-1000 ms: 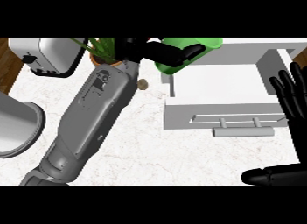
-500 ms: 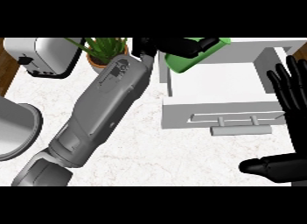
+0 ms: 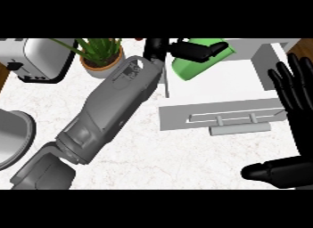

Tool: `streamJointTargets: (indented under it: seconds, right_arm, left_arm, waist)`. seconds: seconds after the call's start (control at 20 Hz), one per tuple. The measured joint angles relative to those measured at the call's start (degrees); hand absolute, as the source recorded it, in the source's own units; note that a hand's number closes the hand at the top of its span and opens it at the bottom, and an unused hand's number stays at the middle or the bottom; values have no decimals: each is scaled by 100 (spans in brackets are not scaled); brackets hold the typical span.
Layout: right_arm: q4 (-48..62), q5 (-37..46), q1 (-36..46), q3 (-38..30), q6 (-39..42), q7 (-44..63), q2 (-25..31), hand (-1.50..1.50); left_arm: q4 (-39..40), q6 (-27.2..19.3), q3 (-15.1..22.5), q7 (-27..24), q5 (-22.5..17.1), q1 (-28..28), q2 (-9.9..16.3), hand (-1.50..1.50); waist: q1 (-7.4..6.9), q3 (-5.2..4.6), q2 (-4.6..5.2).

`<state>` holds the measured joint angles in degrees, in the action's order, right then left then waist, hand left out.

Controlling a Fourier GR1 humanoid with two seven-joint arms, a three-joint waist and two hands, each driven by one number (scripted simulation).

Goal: Pick up the cup, place it into the drawer and close the drawer

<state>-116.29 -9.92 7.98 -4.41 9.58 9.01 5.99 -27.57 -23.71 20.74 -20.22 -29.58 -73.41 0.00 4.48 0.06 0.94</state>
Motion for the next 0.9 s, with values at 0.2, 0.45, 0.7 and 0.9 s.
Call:
streamJointTargets:
  seconds: [0.2, 0.45, 0.7, 0.9]
  right_arm:
    - [82, -5, 19, 28, 21, -70, -33, -150]
    - [99, 20, -2, 111, 62, -153, -71, -150]
    - [119, -151, 159, 36, 80, -64, -45, -150]
    - [94, -240, 165, 59, 114, -109, -89, -150]
  left_arm:
    - [231, -5, 359, -57, -226, -60, 1, 150]
    - [524, -174, 819, 146, -259, -288, 2, -150]
    - [597, -329, 1156, 240, -373, -305, 0, -150]
    - [508, -292, 1148, 56, -641, -274, 1, -150]
  waist:
    - [51, 1, 17]
    - [123, 5, 33]
    - [186, 5, 53]
    - [199, 4, 63]
